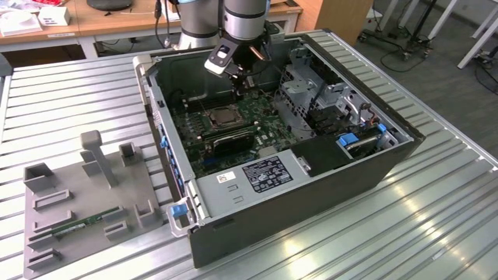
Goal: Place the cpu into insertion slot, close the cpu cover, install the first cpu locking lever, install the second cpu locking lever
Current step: 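Close the cpu cover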
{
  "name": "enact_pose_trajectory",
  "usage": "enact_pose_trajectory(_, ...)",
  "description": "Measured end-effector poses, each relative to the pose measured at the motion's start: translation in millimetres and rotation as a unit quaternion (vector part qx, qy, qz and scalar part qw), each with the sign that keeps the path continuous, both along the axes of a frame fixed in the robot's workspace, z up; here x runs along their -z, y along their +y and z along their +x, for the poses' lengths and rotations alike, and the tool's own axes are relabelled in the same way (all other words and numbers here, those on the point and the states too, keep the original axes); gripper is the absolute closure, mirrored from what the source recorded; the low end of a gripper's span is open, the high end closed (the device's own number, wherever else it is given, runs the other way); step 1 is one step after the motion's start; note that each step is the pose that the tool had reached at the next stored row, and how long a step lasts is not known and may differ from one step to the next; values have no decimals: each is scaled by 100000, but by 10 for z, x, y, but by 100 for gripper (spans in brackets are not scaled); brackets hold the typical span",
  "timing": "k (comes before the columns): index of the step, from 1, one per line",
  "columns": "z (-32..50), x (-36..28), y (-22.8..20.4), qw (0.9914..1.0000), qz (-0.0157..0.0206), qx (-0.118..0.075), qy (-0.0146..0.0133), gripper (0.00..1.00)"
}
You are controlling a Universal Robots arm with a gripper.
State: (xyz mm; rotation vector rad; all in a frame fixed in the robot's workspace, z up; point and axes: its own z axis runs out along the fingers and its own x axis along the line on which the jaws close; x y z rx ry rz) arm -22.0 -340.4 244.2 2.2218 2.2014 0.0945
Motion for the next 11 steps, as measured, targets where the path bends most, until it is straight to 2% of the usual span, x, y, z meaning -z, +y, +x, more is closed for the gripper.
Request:
enact_pose_trajectory(8,-1,0,0,100000,1,-80,-2,89)
enact_pose_trajectory(11,-2,2,0,99982,6,-1895,-5,89)
